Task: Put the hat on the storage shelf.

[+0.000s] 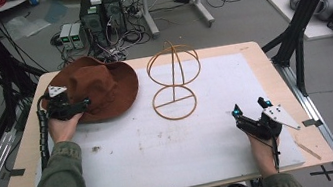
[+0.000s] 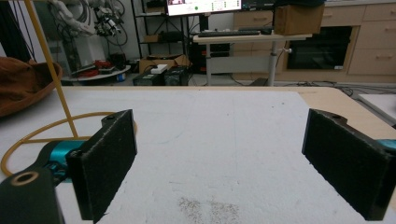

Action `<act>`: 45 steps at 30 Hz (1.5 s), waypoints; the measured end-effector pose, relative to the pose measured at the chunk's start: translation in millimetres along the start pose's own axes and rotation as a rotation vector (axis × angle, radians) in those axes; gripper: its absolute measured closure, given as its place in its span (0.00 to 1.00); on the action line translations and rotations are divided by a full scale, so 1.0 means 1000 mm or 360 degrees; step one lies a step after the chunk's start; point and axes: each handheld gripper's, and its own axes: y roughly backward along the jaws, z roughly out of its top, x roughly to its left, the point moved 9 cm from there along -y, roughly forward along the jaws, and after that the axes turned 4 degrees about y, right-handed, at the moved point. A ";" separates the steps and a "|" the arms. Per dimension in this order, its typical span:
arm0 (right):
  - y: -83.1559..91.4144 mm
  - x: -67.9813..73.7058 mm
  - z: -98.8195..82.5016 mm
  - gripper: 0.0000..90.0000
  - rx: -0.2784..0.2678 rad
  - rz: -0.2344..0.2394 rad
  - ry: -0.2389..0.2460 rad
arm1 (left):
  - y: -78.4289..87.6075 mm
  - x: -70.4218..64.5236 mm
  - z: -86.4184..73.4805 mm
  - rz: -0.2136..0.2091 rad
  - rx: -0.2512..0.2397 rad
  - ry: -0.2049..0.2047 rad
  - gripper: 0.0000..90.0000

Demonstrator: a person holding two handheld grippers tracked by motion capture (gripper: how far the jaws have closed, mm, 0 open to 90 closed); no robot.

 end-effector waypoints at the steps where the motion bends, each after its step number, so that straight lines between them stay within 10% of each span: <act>1: 0.000 0.000 0.000 0.10 0.0001 -0.0005 -0.0006 | -0.001 -0.001 -0.001 -0.0007 0.0009 0.0005 0.23; 6: 0.001 0.000 0.000 0.10 -0.0004 -0.0003 0.0003 | 0.002 -0.001 0.000 -0.0015 0.0026 0.0074 0.49; 9: 0.001 0.000 0.000 0.10 -0.0003 -0.0004 0.0005 | 0.006 0.000 -0.001 0.0001 0.0056 0.0073 0.97; 23: 0.002 -0.001 0.000 0.10 0.0001 -0.0019 0.0020 | 0.015 -0.014 0.008 -0.0126 -0.0041 0.0011 0.99; 45: 0.004 -0.001 0.001 0.10 -0.0013 -0.0023 0.0017 | 0.080 -0.025 0.053 0.0027 -0.0690 -0.0057 0.99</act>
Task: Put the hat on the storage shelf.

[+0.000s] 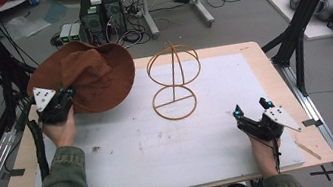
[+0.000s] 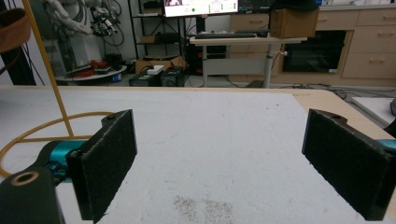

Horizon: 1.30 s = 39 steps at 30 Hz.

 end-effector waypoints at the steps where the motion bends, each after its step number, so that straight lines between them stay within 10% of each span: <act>1: 0.000 0.000 0.000 0.10 -0.0001 -0.0003 0.0003 | 0.003 0.001 0.005 -0.0001 -0.0034 0.0016 0.99; 14: 0.000 0.000 0.000 0.10 -0.0002 -0.0006 0.0004 | 0.042 -0.005 0.059 -0.0023 -0.0401 0.0011 0.99; 39: 0.000 0.000 0.001 0.10 -0.0006 0.0001 -0.0007 | 0.026 -0.072 0.105 -0.0315 -0.0458 -0.0021 0.99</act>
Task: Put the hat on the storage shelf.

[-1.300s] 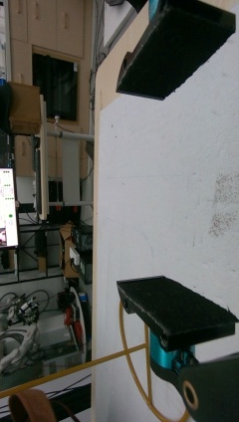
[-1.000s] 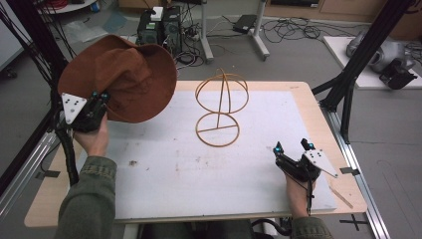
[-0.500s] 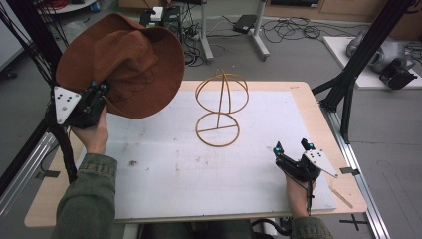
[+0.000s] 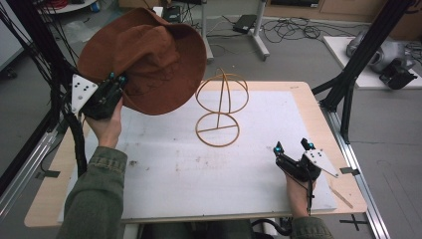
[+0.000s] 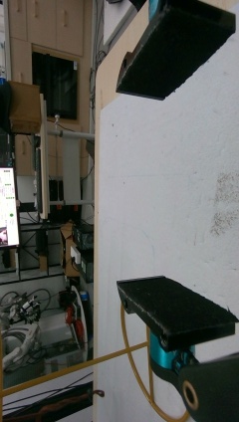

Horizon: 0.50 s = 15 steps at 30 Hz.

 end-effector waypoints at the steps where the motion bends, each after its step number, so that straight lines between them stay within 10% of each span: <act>1: 0.000 0.001 0.000 0.10 0.0000 0.0004 0.0003 | -0.002 -0.003 0.002 -0.0014 -0.0011 0.0007 0.99; 15: 0.000 0.001 0.000 0.10 0.0002 0.0010 -0.0001 | -0.031 -0.065 0.010 -0.0281 -0.0019 0.0060 0.98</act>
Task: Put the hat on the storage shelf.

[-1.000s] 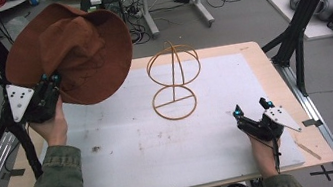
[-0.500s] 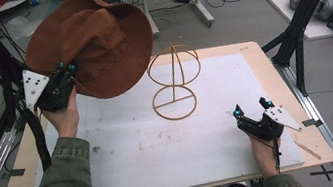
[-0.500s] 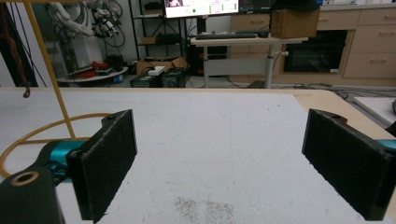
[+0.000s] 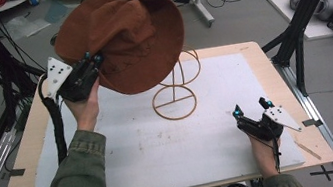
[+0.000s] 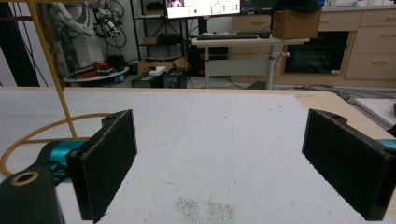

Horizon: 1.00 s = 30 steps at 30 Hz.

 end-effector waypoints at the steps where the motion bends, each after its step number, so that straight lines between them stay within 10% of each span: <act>1: 0.000 0.000 0.000 0.10 0.0001 0.0000 -0.0004 | -0.004 -0.005 0.000 -0.0019 0.0001 0.0001 0.98; 15: -0.001 0.000 0.000 0.10 0.0000 0.0007 -0.0003 | -0.052 -0.067 -0.006 -0.0233 0.0053 0.0049 0.98; 30: 0.000 -0.001 0.000 0.10 -0.0005 0.0007 -0.0005 | -0.062 -0.082 -0.025 -0.0306 0.0170 0.0037 0.98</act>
